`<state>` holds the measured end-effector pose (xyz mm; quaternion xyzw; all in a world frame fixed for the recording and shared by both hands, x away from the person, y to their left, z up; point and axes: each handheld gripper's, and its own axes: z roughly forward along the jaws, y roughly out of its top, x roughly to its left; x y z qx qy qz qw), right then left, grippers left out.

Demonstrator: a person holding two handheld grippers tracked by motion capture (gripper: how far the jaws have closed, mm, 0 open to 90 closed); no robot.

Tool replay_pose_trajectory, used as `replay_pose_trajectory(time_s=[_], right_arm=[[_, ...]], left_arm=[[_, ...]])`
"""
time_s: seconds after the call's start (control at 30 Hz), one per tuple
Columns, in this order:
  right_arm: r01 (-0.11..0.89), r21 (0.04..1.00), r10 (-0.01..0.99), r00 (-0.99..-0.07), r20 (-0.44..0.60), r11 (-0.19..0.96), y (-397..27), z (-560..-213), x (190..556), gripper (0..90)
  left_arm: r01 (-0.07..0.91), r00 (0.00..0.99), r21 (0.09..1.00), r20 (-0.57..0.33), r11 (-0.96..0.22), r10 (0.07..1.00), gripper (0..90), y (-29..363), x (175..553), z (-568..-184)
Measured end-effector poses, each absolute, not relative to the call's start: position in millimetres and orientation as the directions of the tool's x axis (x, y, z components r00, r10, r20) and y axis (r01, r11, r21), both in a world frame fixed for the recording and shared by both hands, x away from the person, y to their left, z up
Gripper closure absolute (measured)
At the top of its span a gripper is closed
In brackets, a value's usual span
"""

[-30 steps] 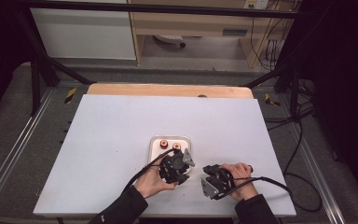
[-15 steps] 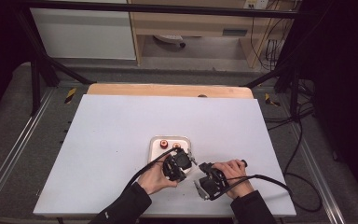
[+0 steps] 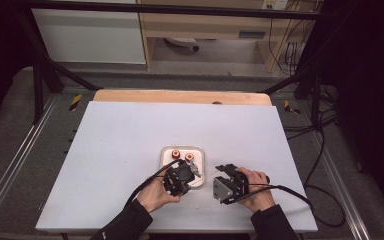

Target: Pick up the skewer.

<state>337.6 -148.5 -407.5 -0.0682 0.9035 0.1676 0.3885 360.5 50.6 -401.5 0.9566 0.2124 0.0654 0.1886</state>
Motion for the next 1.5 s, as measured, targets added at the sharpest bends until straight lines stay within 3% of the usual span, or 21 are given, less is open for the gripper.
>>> replay_pose_trajectory(time_s=[0.07, 0.13, 0.2, 0.3, 0.4, 0.5, 0.6, 1.0, 1.5], right_arm=[[-0.170, 0.355, 0.126, -0.726, -0.676, 0.919, -154, -406, 342, 51.7], [-0.130, 0.398, 0.179, -0.738, -0.650, 0.908, -157, -405, 344, 48.7], [-0.011, 0.492, 0.310, -0.764, -0.566, 0.871, -164, -406, 350, 42.3], [0.049, 0.532, 0.371, -0.771, -0.517, 0.845, -169, -407, 353, 39.8], [0.181, 0.603, 0.496, -0.765, -0.411, 0.777, -179, -410, 360, 30.0], [0.230, 0.632, 0.540, -0.763, -0.355, 0.740, -184, -410, 362, 27.2], [0.312, 0.679, 0.608, -0.754, -0.249, 0.665, -191, -411, 365, 19.7], [0.409, 0.674, 0.635, -0.764, -0.116, 0.615, -192, -412, 370, 4.4], [0.406, 0.593, 0.566, -0.817, -0.105, 0.695, -170, -408, 383, 1.3]], left_arm=[[0.389, 0.895, 0.398, 0.050, -0.831, 0.443, 88.6, 60, 360, -402], [0.397, 0.891, 0.400, 0.046, -0.826, 0.451, 88.6, 64, 359, -402], [0.410, 0.882, 0.424, 0.041, -0.807, 0.470, 88.5, 74, 359, -401], [0.416, 0.878, 0.445, 0.031, -0.793, 0.478, 88.5, 78, 358, -400], [0.438, 0.856, 0.506, 0.016, -0.743, 0.517, 88.4, 84, 359, -397], [0.449, 0.844, 0.524, 0.017, -0.723, 0.537, 88.4, 87, 359, -395], [0.480, 0.813, 0.611, -0.040, -0.629, 0.581, 88.3, 95, 353, -395], [0.501, 0.755, 0.713, -0.084, -0.490, 0.650, 88.2, 112, 328, -417], [0.511, 0.717, 0.760, -0.119, -0.402, 0.687, 88.2, 132, 310, -432]])
